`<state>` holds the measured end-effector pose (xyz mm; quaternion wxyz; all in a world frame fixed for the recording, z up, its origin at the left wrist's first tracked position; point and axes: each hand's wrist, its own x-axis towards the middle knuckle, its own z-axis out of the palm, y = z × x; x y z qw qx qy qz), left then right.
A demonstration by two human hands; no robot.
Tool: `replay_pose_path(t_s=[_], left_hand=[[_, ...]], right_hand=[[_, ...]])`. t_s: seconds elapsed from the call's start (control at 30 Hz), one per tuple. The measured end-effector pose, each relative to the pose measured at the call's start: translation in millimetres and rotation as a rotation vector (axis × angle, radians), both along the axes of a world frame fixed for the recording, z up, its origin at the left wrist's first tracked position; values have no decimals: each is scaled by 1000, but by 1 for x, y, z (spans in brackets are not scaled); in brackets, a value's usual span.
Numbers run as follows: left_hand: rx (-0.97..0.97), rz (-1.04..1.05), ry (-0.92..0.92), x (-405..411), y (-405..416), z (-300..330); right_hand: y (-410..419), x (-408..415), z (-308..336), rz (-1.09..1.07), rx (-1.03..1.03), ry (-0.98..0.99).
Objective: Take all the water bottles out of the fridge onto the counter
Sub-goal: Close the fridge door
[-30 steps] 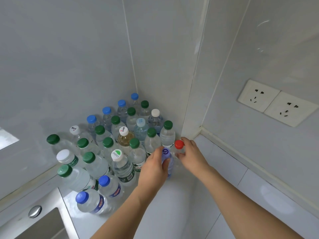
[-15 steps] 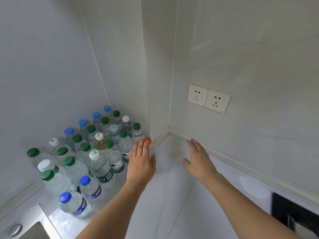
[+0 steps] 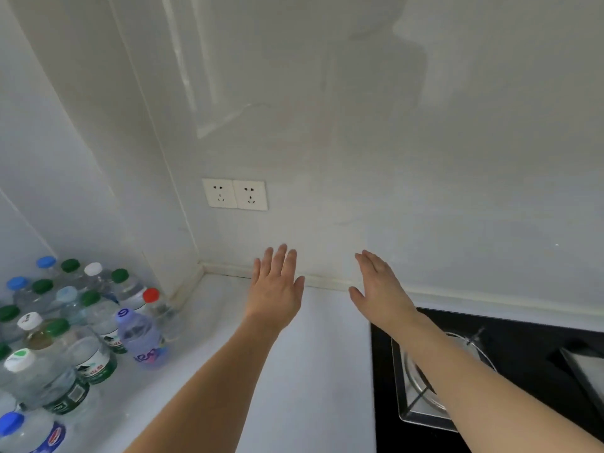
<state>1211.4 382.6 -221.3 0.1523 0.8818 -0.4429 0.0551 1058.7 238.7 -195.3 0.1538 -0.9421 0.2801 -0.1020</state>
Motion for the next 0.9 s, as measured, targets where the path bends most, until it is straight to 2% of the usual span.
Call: replay_pose_path(t_s=[0.43, 0.9], left_hand=[[-25, -372, -72, -141, -111, 38], [-53, -845, -97, -266, -170, 58]], right_hand=[[-47, -187, 38, -328, -105, 14], [-2, -329, 67, -756, -149, 2]])
